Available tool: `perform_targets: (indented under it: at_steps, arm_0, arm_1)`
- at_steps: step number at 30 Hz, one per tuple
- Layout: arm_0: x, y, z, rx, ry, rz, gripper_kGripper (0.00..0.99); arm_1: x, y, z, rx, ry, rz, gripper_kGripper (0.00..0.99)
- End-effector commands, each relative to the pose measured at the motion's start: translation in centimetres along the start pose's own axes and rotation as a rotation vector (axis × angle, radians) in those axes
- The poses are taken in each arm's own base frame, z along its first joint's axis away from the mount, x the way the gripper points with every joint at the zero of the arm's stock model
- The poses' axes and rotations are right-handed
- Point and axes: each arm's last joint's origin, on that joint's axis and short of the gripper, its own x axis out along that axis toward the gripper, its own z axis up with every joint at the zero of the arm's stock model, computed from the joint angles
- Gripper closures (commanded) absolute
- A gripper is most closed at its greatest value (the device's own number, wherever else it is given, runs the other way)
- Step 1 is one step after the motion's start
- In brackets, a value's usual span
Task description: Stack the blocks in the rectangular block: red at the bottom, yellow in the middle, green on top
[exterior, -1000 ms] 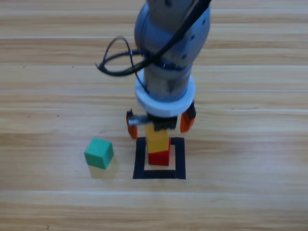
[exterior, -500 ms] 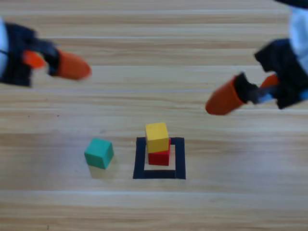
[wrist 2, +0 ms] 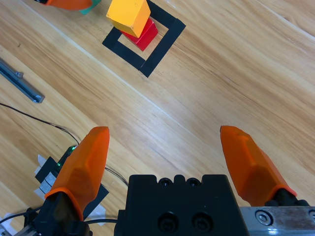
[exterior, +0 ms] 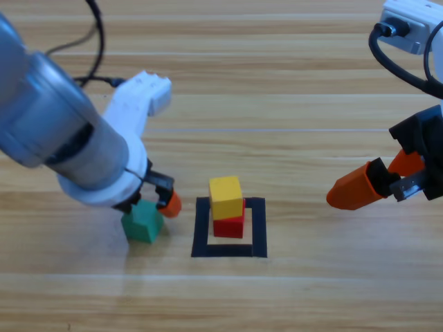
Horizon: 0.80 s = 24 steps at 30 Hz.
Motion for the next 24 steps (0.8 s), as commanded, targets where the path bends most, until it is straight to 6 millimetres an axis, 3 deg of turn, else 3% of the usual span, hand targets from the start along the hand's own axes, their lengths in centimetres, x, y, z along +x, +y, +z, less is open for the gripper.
perform_targets:
  at_steps: [1, 7, 14, 17, 20, 24]
  arm_0:
    - [3.4, 0.1, 0.2, -0.02, 0.071, 0.038, 0.07]
    - [5.2, 0.4, 0.5, -0.032, 0.109, 0.059, 0.07]
    - [5.9, 0.9, 0.7, -0.039, 0.126, 0.073, 0.077]
    - [6.1, 1.1, 0.8, -0.036, 0.128, 0.074, 0.171]
    - [6.1, 1.3, 0.8, -0.04, 0.135, 0.079, 0.175]
    - [6.0, 1.6, 0.8, -0.044, 0.147, 0.083, 0.312]
  arm_1:
    - [0.7, -0.9, -0.1, 0.015, 0.002, -0.026, 0.0]
    - [1.4, -0.9, 0.1, 0.016, 0.011, -0.03, 0.0]
    - [1.5, -0.9, 0.1, 0.015, 0.01, -0.031, 0.0]
    - [1.5, -0.9, 0.1, 0.015, 0.01, -0.03, 0.0]
    - [1.5, -0.9, 0.1, 0.017, 0.01, -0.03, 0.0]
    - [1.5, -0.9, 0.1, 0.017, 0.011, -0.027, 0.0]
